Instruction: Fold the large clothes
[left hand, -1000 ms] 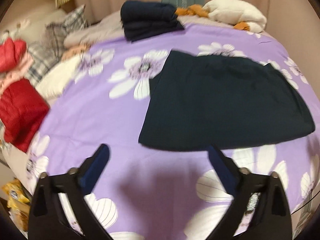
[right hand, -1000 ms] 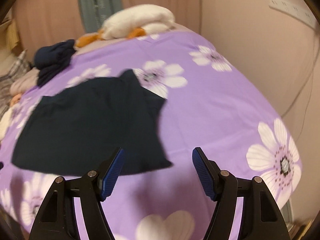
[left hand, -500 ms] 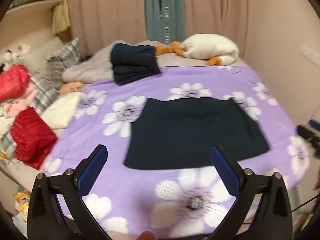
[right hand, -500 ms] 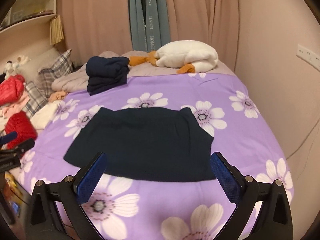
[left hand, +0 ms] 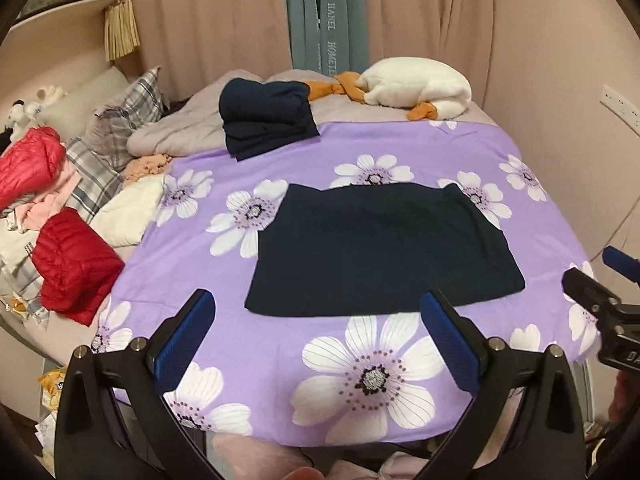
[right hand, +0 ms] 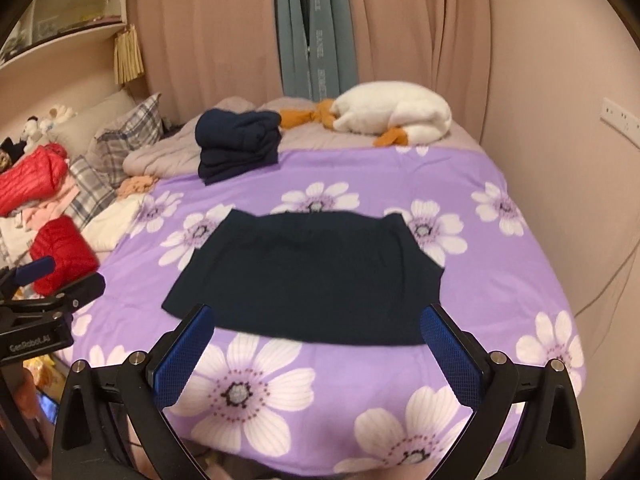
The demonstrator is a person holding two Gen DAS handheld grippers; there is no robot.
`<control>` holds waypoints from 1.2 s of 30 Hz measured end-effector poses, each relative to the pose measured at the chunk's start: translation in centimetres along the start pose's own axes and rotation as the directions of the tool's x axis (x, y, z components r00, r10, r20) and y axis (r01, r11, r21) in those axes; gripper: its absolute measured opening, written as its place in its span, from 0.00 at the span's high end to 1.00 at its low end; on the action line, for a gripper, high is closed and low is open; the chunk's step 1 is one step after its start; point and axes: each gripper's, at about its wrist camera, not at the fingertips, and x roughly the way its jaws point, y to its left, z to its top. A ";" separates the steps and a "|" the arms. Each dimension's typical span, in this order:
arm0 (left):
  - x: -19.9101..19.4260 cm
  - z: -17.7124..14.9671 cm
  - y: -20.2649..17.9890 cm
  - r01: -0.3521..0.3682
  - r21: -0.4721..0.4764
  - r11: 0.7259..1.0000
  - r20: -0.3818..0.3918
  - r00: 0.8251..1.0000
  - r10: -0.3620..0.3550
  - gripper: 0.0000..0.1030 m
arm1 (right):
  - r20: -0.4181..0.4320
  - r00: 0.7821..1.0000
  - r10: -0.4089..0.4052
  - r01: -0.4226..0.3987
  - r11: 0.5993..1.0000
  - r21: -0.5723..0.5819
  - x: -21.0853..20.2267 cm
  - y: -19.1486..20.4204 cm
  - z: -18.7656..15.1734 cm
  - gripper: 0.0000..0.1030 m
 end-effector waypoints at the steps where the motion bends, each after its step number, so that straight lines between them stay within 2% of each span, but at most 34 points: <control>1: 0.0 -0.1 0.0 0.002 0.001 1.000 0.000 1.000 -0.002 0.00 | -0.007 1.000 -0.005 0.005 1.000 -0.002 0.2 0.0 -0.1 0.01; 9: -0.2 -0.1 -0.2 0.016 0.000 1.000 -0.004 1.000 -0.016 0.00 | -0.013 1.000 -0.022 0.022 1.000 -0.005 -0.1 0.5 -0.7 0.01; 27: 0.3 -0.5 0.1 0.005 0.003 1.000 -0.020 1.000 -0.005 0.00 | -0.019 1.000 -0.002 0.002 1.000 0.008 -0.2 0.2 -0.7 0.01; 36: 0.0 -0.6 0.3 0.003 0.006 1.000 0.004 1.000 -0.003 0.00 | -0.018 1.000 0.009 -0.009 1.000 0.004 -0.2 0.2 -0.5 0.01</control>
